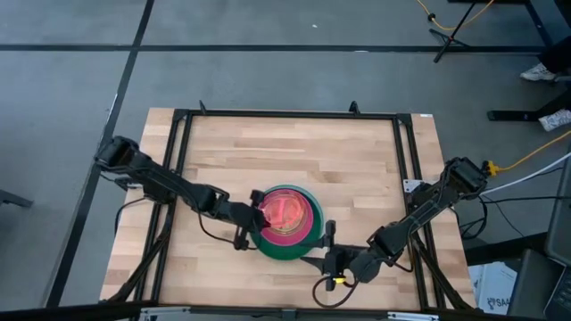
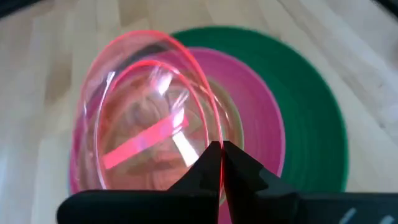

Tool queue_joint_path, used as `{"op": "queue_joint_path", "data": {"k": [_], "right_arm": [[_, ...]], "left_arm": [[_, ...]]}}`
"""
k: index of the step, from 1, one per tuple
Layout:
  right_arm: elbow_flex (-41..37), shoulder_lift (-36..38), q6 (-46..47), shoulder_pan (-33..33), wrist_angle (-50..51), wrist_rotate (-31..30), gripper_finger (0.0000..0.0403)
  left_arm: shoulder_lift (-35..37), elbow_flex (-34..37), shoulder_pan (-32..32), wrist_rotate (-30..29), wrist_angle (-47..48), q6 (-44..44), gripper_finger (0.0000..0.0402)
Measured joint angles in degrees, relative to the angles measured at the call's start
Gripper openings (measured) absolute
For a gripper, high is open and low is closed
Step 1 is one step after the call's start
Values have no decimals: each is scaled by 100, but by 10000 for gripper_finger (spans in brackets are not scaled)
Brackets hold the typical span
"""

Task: Stack plastic plates
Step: Stack the pink plate on top of the light green plate, then return to Home Position

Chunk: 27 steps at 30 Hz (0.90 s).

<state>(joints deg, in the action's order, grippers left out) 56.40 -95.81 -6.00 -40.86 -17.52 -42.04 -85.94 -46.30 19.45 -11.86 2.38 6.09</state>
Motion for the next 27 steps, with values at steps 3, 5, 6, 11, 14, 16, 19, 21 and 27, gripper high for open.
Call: {"op": "queue_joint_path", "data": {"k": [3, 5, 6, 11, 14, 16, 19, 21, 27], "right_arm": [[0, 0, 4, 0, 2, 0, 159], [0, 0, 8, 0, 16, 0, 159], [0, 0, 9, 0, 17, 1, 159], [0, 0, 13, 2, 17, 2, 159], [0, 0, 80, 10, 17, 2, 159], [0, 0, 194, 68, 92, 20, 159], [0, 0, 461, 218, 344, 164, 159], [0, 0, 629, 359, 497, 393, 159], [0, 0, 732, 893, 735, 1087, 159]], "left_arm": [[-203, 0, -1, 0, -33, 43, 6], [-295, 0, -3, 1, -121, 45, 14], [-324, 0, -6, -1, -151, 44, 20], [-370, 2, -10, -42, -207, -64, 63], [-229, 4, 25, -42, -65, -149, 88], [-23, 2, 73, -51, 70, -196, 97], [395, 3, 172, -47, 521, -290, 102], [714, 5, 250, -46, 774, -300, 103], [1819, 655, 359, -45, 471, -286, 103]]}}
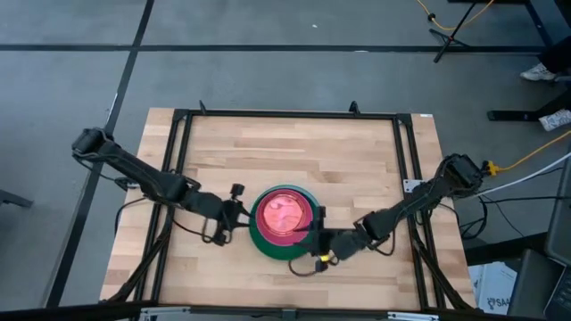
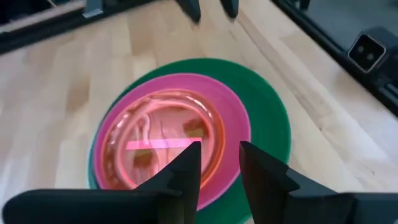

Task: Stack plastic plates
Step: Return to Home Position

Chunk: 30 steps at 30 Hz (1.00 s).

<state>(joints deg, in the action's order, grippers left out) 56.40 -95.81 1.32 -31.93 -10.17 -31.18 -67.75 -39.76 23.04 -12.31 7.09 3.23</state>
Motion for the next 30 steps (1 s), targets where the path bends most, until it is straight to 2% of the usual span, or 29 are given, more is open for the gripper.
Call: {"op": "queue_joint_path", "data": {"k": [7, 13, 17, 20, 26, 30], "right_arm": [[0, 2, 28, 739, 400, 1057, 159], [0, 46, -30, 1294, 594, 1615, 159], [-1, 267, -41, 1573, 1157, 1678, 159], [-62, 483, -146, 1718, 1446, 1373, 159], [-909, 1046, -282, 2063, 1029, 1287, 159], [-1760, 1587, -251, 2317, 58, 1502, 159]], "left_arm": [[1335, 1273, -107, -44, -733, -463, 103], [2145, 1986, -101, -395, -929, -735, 103], [2476, 2216, -101, -591, -911, -779, 103], [2602, 2261, -101, -886, -927, -736, 103], [2623, 2372, -117, -989, -943, -467, 103], [2686, 2646, -284, -919, -1100, -462, 103]]}}
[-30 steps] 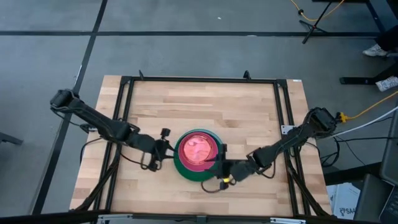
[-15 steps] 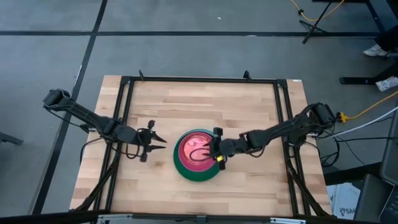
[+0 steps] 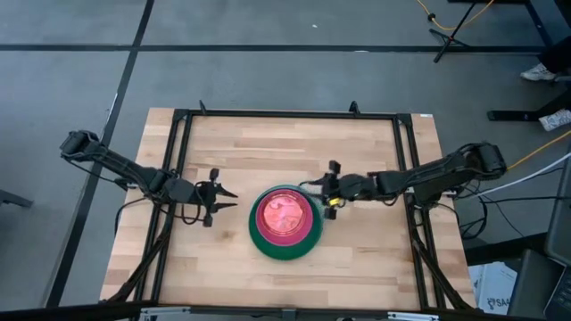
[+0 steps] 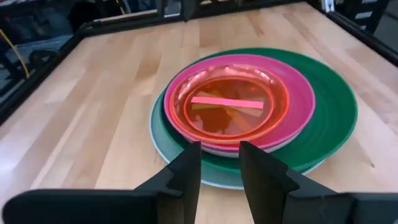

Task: Stack plastic plates
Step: Return to Home Position

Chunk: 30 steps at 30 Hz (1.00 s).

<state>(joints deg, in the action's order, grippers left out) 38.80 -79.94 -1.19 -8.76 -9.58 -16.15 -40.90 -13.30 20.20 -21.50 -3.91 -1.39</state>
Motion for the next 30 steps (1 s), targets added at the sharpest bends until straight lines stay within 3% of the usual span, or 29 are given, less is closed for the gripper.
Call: {"op": "queue_joint_path", "data": {"k": [5, 16, 22, 25, 30], "right_arm": [[-947, 825, 222, 333, -1008, 431, 159], [-2099, 2812, 505, 628, -1362, 696, 159], [-2783, 3850, 708, 626, -1469, 736, 155], [-3128, 4434, 935, 616, -1456, 756, 134], [-3521, 5232, 1069, 617, -1458, 932, 66]], "left_arm": [[303, 372, -368, 576, -276, -2, 103], [1429, 618, -1662, 1633, -185, 345, 103], [1977, 932, -2135, 1892, -183, 166, 103], [2315, 1111, -2172, 1901, -166, 85, 103], [2874, 1289, -2170, 1806, -43, -44, 103]]}}
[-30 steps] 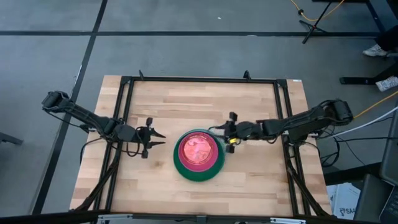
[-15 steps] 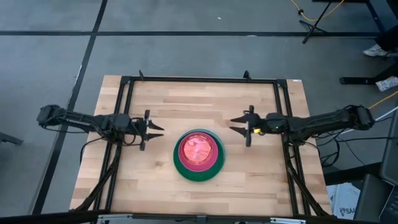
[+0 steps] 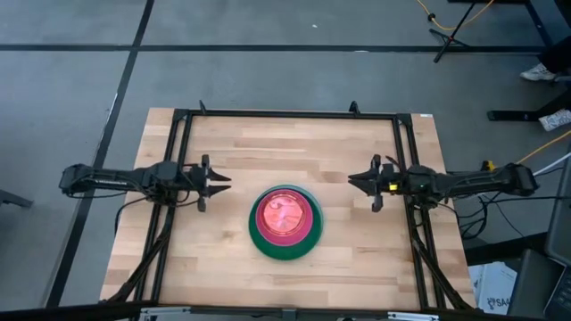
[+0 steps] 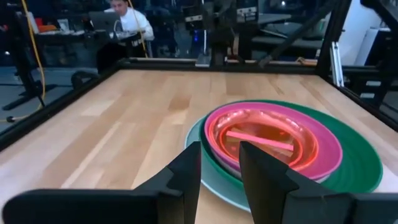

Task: Stack plastic plates
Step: Return to Home Position

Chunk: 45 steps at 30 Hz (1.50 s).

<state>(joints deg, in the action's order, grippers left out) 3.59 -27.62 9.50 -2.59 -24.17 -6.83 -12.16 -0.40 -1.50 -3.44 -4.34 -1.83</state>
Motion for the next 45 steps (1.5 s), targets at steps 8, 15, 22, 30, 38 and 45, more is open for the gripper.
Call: {"op": "queue_joint_path", "data": {"k": [8, 15, 22, 30, 38, 45], "right_arm": [[-316, 863, -28, 0, 189, -8, 15], [-316, 1391, -52, -2, 730, -8, 18], [-316, 1867, -116, 0, 1432, -352, 5], [-316, 1989, 101, 0, 2180, -52, 5], [-316, 1985, 105, 0, 2236, 254, 5], [-316, 1985, 109, 0, 2241, 256, 5]], "left_arm": [[621, -2, 0, -116, 303, 71, 83], [971, -2, 2, 220, 350, -14, 43], [1204, -7, 4, 339, 372, -217, 15], [1185, -8, 4, 306, 382, -221, 10], [1184, -7, 2, 299, 383, -219, 12], [1184, -7, 2, 294, 383, -216, 13]]}}
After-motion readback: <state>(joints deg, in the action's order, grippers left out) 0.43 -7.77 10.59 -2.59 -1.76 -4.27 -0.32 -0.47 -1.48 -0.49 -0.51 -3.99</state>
